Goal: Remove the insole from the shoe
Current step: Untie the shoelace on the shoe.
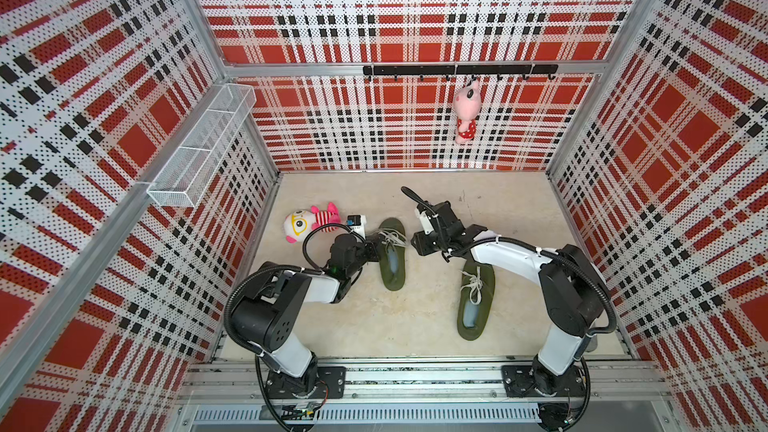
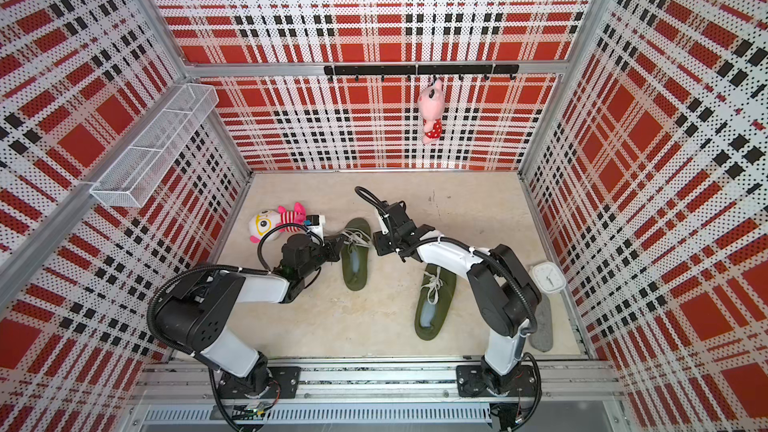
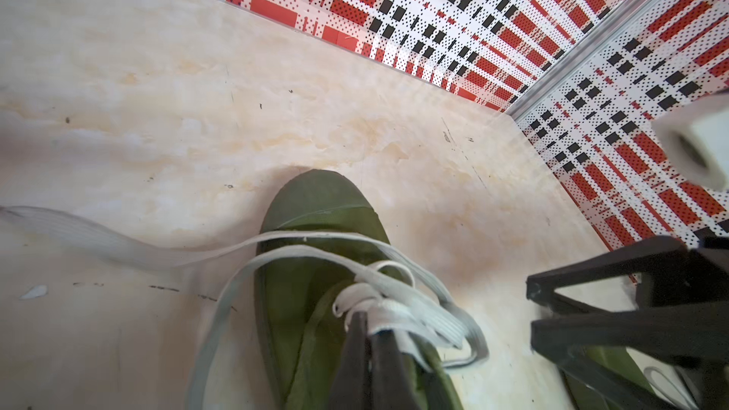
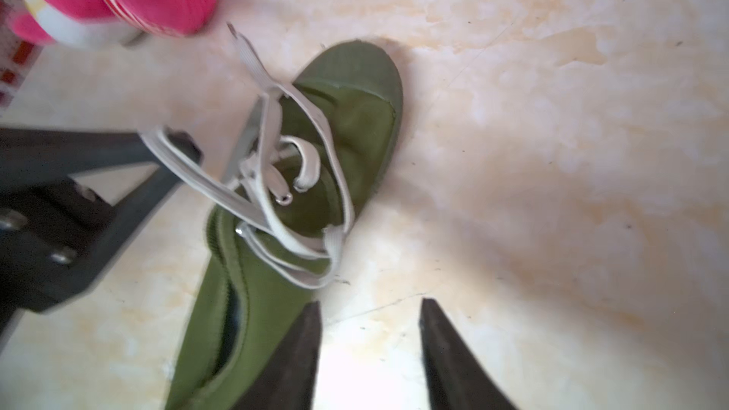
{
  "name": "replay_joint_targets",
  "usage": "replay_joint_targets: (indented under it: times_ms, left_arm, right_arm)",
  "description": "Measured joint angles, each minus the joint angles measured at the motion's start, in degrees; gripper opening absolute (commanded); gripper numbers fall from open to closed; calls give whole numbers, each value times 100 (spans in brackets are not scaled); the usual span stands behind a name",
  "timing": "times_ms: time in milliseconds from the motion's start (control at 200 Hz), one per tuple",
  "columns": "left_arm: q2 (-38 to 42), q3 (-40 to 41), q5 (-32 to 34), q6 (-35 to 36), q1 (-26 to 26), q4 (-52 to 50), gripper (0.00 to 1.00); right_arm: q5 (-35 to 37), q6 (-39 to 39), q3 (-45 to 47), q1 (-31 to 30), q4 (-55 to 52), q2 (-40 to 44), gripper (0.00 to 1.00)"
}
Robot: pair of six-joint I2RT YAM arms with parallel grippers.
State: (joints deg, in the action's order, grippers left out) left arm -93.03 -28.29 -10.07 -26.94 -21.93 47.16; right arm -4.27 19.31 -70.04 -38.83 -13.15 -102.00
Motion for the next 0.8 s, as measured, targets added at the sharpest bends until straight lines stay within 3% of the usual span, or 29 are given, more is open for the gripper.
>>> replay_joint_targets:
  times_ms: [165,631,802]
  left_arm:
    - [133,0,-9,0,-68,-2,5]
    - [291,0,-2,-4,-105,-26,5]
    - [330,0,24,-4,-109,-81,6]
  right_arm:
    - [-264,-234,-195,-46,160,-9,70]
    - [-470,-404,-728,-369,800,-802,72]
    - [-173,-398,-728,-369,866,-901,73]
